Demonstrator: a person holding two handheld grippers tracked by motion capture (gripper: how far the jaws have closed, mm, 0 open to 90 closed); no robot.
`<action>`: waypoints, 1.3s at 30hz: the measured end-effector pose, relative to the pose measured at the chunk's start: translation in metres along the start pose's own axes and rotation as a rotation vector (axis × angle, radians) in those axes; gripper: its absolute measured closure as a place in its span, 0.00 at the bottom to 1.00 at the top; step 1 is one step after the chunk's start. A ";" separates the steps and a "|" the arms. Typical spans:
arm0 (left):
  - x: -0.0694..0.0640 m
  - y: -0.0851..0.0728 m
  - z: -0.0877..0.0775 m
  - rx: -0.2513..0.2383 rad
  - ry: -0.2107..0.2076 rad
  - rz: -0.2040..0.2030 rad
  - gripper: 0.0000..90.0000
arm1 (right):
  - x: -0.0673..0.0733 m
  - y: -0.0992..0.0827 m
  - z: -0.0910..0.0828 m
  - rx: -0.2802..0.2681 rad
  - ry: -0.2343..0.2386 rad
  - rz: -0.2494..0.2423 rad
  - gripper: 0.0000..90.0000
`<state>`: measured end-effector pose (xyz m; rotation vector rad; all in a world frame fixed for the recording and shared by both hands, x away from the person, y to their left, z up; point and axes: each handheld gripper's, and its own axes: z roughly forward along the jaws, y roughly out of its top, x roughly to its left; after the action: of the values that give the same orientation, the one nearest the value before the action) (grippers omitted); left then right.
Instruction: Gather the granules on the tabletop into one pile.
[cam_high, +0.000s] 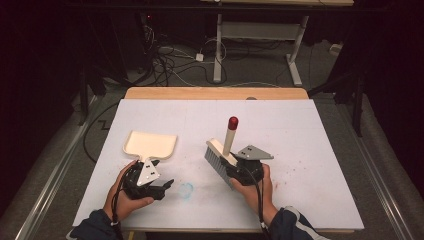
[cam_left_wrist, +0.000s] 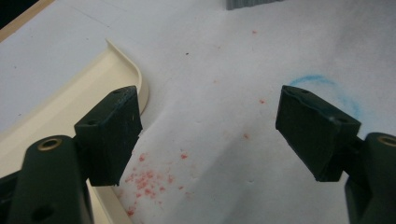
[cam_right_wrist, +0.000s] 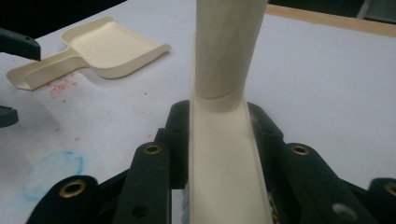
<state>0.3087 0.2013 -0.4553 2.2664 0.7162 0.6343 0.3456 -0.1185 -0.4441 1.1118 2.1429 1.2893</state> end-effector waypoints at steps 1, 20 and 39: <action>0.000 0.000 0.000 0.003 -0.001 0.002 0.24 | -0.003 0.000 -0.001 -0.005 0.001 -0.012 0.74; 0.000 0.000 0.001 0.004 -0.007 0.006 0.24 | -0.024 0.011 -0.036 -0.032 0.121 -0.200 0.74; 0.003 0.001 -0.005 -0.012 0.009 -0.011 0.24 | -0.039 -0.011 -0.036 0.041 0.530 -0.402 0.74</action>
<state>0.3083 0.2052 -0.4505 2.2481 0.7272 0.6428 0.3395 -0.1721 -0.4383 0.3259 2.5968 1.4550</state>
